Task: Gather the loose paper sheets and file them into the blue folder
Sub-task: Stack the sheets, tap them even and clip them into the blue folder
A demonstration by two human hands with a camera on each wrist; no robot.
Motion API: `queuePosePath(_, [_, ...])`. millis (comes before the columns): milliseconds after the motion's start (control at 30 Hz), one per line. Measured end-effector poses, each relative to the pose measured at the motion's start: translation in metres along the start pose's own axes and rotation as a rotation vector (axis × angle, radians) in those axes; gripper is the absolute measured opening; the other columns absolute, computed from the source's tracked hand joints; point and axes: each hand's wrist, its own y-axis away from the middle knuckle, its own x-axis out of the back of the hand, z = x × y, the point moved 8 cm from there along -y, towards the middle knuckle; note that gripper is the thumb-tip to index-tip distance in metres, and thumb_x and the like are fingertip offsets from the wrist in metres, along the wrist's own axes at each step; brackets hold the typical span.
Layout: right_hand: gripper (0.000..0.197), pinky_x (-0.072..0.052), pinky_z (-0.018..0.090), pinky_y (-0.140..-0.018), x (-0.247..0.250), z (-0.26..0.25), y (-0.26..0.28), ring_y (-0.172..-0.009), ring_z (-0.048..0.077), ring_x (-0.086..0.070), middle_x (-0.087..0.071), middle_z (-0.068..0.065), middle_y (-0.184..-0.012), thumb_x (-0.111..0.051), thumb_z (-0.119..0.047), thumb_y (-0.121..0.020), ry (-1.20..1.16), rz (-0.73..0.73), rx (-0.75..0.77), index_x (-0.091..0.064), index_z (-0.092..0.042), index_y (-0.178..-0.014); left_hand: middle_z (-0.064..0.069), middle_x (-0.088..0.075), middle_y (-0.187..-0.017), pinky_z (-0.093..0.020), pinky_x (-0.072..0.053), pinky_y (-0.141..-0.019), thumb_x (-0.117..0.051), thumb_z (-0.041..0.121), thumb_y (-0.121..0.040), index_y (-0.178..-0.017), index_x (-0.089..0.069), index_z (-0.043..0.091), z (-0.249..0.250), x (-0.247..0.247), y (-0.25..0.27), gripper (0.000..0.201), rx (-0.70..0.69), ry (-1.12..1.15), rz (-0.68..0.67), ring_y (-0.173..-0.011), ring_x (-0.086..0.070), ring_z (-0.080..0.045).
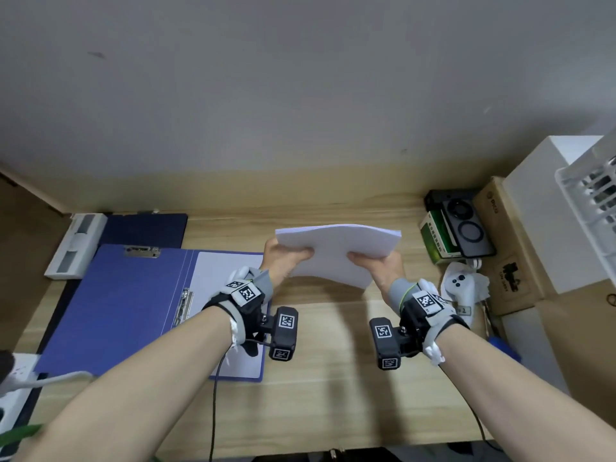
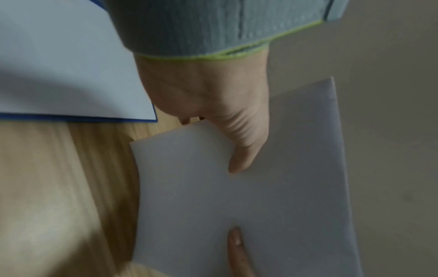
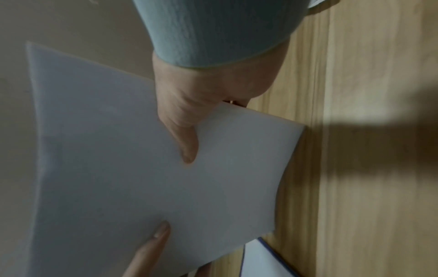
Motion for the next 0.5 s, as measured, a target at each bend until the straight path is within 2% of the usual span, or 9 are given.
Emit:
queuePosePath(167, [0.026, -0.054, 0.017, -0.063, 0.003, -0.001, -0.006, -0.07, 0.003, -0.069, -0.075, -0.005, -0.084, -0.085, -0.004, -0.069, -0.028, -0.015, 0.023, -0.072, -0.018, -0.087, -0.009, -0.075, -0.102, -0.03, -0.056, -0.084, -0.08, 0.002, -0.073, -0.103, -0.073, 0.004, 0.0, -0.001, 0.0, 0.031, -0.008, 0.055, -0.01, -0.091, -0.071, -0.017])
queuePosePath(300, [0.028, -0.055, 0.021, -0.066, 0.002, 0.015, -0.009, -0.072, 0.008, -0.067, -0.073, -0.003, -0.084, -0.085, 0.0, -0.067, 0.028, -0.04, 0.006, -0.071, -0.017, -0.084, -0.004, -0.074, -0.097, -0.024, -0.054, -0.079, -0.078, -0.002, -0.073, -0.101, -0.071, 0.007, -0.009, -0.001, -0.001, 0.031, 0.012, -0.021, -0.019, -0.085, -0.069, -0.012])
queuePosePath(433, [0.026, -0.056, 0.019, -0.066, -0.006, 0.016, -0.018, -0.068, 0.004, -0.068, -0.074, -0.004, -0.082, -0.085, 0.0, -0.068, -0.012, -0.045, 0.024, -0.071, -0.017, -0.08, 0.001, -0.075, -0.094, -0.016, -0.056, -0.073, -0.078, -0.002, -0.074, -0.099, -0.071, 0.01, -0.004, 0.006, -0.007, 0.029, 0.001, -0.011, 0.001, -0.081, -0.071, -0.005])
queuePosePath(500, [0.026, -0.055, 0.017, -0.063, -0.015, 0.023, -0.02, -0.069, 0.006, -0.066, -0.072, -0.003, -0.083, -0.085, 0.0, -0.068, -0.014, -0.071, -0.003, -0.07, -0.017, -0.081, 0.0, -0.074, -0.096, -0.018, -0.056, -0.076, -0.077, -0.001, -0.073, -0.102, -0.07, 0.01, -0.009, 0.012, -0.006, 0.031, 0.024, -0.02, 0.045, -0.083, -0.071, -0.007])
